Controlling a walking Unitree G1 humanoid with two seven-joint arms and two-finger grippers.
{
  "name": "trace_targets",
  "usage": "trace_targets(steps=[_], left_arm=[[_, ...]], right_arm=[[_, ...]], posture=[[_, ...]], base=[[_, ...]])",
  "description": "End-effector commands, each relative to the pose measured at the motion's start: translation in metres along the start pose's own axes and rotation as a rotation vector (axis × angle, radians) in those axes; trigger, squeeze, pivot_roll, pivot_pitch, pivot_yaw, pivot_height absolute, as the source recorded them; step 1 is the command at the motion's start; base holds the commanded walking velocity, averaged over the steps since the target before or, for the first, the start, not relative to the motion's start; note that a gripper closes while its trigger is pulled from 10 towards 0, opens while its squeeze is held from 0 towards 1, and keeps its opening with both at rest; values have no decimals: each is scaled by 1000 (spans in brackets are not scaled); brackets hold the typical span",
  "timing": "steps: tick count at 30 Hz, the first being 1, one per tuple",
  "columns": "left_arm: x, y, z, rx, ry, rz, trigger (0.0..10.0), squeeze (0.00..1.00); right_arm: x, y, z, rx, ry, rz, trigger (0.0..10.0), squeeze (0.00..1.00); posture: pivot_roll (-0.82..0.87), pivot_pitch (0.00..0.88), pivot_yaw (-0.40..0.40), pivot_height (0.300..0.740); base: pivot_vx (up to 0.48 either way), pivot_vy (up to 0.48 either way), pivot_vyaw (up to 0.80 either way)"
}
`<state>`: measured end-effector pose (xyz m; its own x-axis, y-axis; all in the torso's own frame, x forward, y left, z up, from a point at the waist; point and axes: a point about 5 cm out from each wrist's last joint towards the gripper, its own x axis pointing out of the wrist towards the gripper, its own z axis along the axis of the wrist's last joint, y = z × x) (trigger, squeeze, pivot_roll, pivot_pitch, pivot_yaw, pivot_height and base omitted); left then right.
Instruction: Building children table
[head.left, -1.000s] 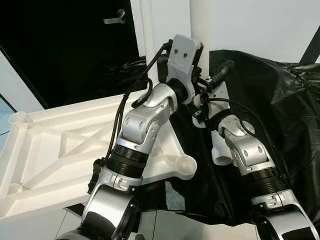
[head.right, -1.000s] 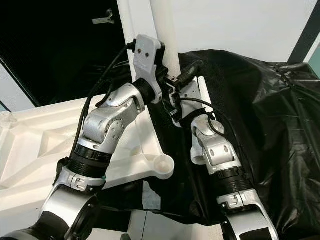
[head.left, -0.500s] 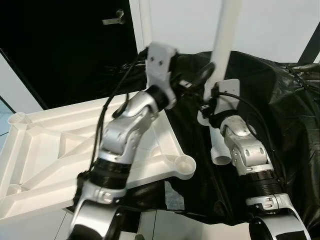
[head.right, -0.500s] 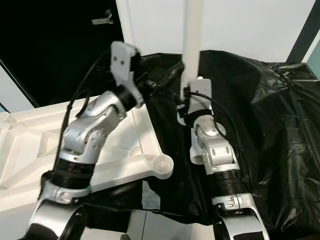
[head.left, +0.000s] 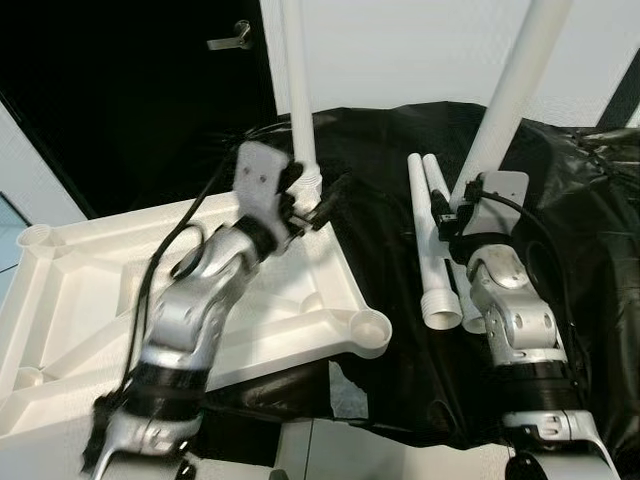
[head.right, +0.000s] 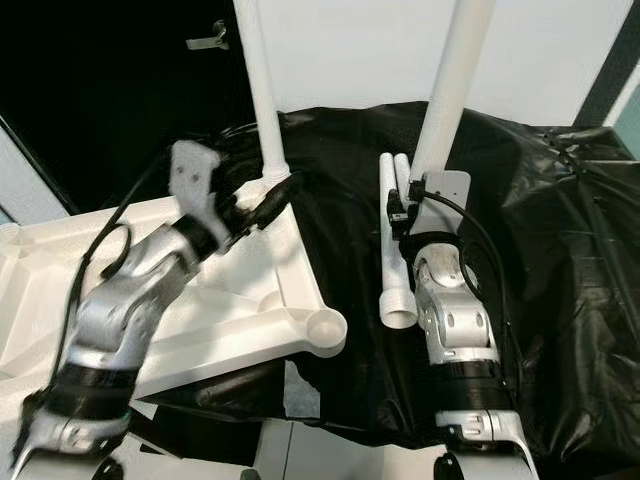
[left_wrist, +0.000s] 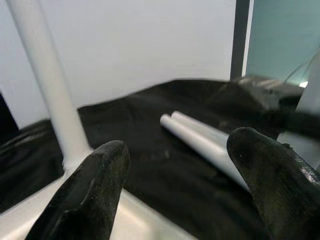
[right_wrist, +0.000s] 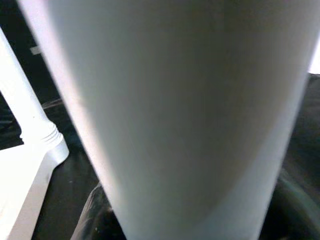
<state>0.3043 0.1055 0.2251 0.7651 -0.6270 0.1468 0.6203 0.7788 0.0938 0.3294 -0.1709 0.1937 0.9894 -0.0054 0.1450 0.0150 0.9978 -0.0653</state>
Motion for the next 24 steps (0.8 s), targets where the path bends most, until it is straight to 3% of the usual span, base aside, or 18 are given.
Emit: trace_targets(steps=[1,8,11,13,18,20,24], left_arm=[[-5,-7,3,34,-10,-156,10000,0],[-33,-13,-10,42,56,-290,10000,0],[-38,-15,-12,45,75,-322,10000,0],[-47,-20,-19,46,129,-381,10000,0],[-54,-24,-26,50,184,-433,10000,0],[-66,-30,-36,67,264,-515,10000,0],[-77,-35,-48,82,353,-575,10000,0]], right_arm=[[-3,-1,6,19,-33,10,10000,0],[-9,-22,5,-15,-26,-28,10000,0],[-9,-26,5,-22,-24,-35,10000,0],[-10,-30,6,-31,-24,-42,10000,0],[-10,-32,7,-34,-25,-43,10000,0],[-10,-32,8,-36,-29,-40,10000,0],[-10,-32,9,-38,-31,-36,10000,0]], posture=[[39,0,38,740],[45,0,33,740],[46,0,32,740],[46,0,30,740],[46,0,31,740],[49,0,30,740],[50,0,31,740]], base=[[0,0,0],[0,0,0],[0,0,0],[0,0,0],[0,0,0],[0,0,0],[0,0,0]])
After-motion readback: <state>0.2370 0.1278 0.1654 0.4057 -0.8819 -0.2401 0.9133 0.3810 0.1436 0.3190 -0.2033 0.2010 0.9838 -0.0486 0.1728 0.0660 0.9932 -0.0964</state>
